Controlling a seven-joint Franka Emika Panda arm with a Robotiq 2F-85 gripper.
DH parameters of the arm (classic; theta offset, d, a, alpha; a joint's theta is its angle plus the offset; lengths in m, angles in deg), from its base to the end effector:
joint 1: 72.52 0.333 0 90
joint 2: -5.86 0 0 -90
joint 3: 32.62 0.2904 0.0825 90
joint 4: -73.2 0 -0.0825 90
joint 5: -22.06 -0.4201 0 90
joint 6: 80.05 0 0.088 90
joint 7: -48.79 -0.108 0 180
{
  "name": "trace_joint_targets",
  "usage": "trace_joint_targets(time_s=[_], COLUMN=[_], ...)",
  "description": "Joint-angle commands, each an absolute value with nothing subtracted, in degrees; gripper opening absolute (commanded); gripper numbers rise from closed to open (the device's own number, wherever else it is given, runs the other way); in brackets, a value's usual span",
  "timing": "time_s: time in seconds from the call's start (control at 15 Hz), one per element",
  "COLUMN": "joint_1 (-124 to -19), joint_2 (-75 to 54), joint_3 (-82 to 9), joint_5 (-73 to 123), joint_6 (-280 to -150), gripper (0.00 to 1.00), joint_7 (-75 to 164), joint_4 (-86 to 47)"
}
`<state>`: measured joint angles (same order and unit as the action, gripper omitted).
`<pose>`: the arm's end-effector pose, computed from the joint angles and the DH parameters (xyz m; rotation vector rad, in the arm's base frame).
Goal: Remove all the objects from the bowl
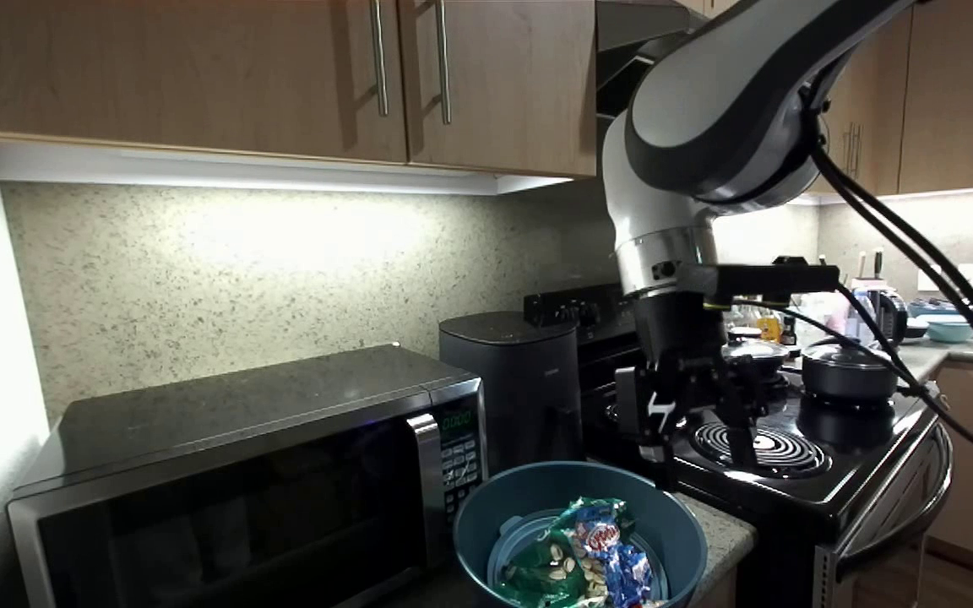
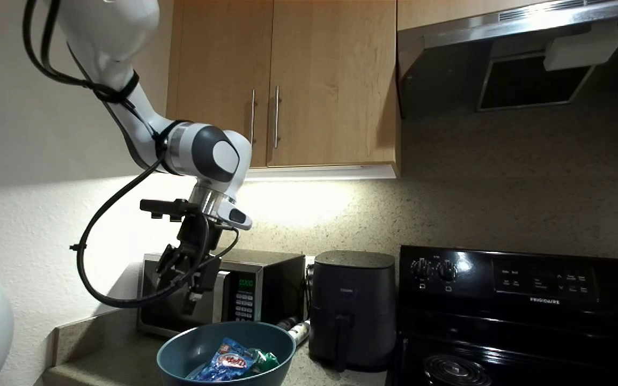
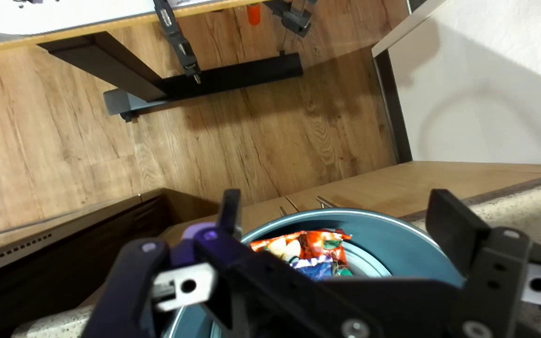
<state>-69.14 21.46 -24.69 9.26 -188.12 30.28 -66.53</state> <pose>0.4396 0.1029 0.3392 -2.9963 0.3546 0.4749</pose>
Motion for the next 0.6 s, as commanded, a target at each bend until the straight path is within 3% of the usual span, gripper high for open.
trace_joint_targets(time_s=[0.0, 0.53], joint_1=[-69.0, -69.3], joint_2=[20.6, 13.9], joint_3=[-25.1, -26.3], joint_5=[9.4, 8.3], joint_6=[-188.1, -188.7], gripper=[1.00, 1.00], joint_7=[30.2, 33.2], joint_4=[-66.4, -62.2])
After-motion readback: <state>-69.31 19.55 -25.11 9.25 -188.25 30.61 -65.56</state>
